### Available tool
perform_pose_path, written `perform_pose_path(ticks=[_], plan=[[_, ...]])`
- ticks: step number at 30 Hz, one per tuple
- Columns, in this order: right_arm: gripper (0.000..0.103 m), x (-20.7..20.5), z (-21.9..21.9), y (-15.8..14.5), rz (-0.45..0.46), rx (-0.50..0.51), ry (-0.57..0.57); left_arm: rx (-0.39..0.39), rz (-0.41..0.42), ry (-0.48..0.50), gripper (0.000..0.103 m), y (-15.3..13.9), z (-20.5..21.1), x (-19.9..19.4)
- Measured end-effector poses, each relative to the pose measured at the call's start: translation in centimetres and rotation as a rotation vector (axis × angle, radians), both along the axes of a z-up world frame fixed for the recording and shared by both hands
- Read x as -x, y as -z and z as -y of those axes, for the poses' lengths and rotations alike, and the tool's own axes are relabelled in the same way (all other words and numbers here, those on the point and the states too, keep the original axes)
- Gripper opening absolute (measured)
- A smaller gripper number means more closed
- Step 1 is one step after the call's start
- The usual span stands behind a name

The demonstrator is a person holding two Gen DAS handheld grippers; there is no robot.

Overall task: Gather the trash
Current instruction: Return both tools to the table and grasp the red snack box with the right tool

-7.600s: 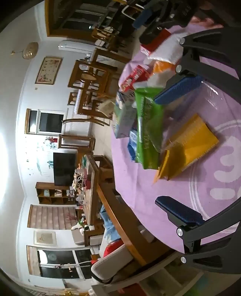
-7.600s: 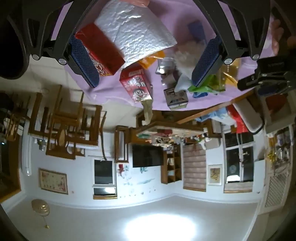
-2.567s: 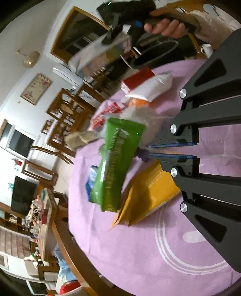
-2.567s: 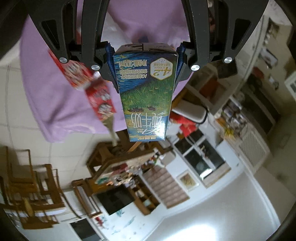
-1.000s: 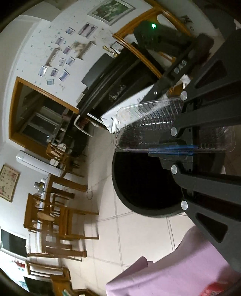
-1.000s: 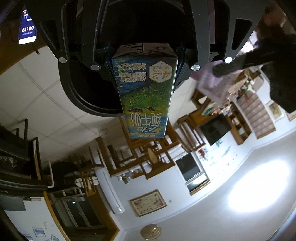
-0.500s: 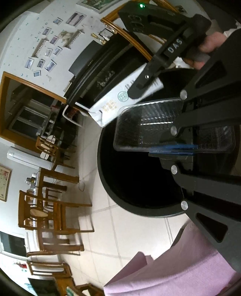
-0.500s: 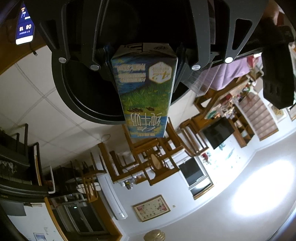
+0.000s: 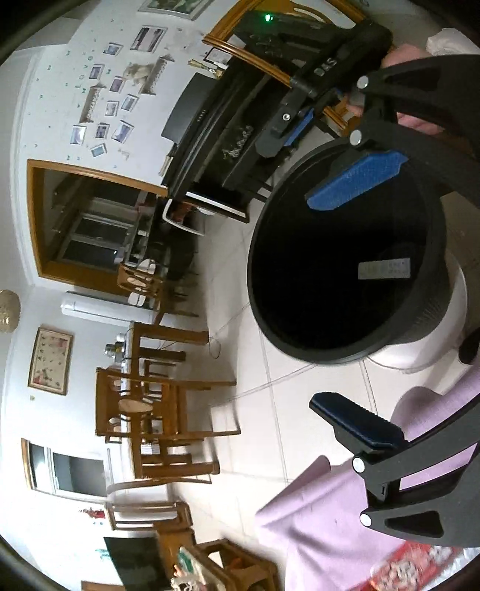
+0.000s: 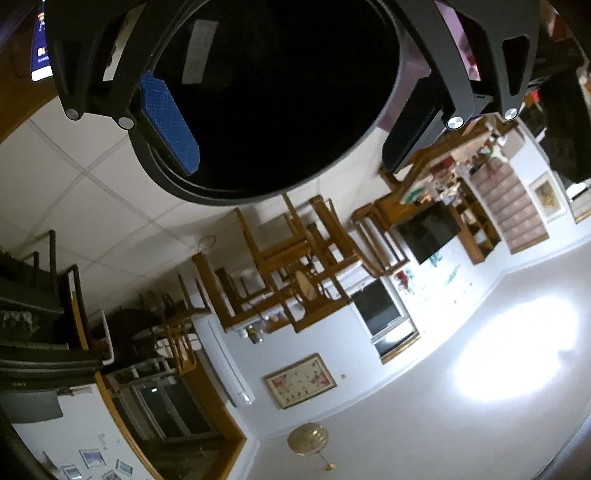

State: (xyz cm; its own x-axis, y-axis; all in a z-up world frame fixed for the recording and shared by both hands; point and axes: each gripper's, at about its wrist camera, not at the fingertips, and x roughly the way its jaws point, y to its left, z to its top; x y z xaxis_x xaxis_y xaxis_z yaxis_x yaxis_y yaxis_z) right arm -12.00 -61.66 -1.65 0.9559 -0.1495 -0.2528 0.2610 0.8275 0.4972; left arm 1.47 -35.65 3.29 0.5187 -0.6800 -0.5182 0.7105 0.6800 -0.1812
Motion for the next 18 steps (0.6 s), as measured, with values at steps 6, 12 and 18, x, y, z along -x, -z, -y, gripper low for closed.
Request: perform_pose_path(ticks=[6, 12, 18], plan=[[0.098, -1.4, -2.8, -1.4, -0.018, -0.002, -0.099, 0.014, 0.003, -0.054, 0.098, -1.0, -5.6, 0.4], [0.098, -5.3, -9.5, -4.0, -0.039, 0.034, -0.269, 0.048, -0.019, -0.201, 0.098, -1.9, -14.5, -0.3], [0.098, -9.4, -18.6, -5.7, -0.082, 0.115, -0.481, 0.025, -0.032, -0.363, 0.098, -1.9, -24.0, -0.7]])
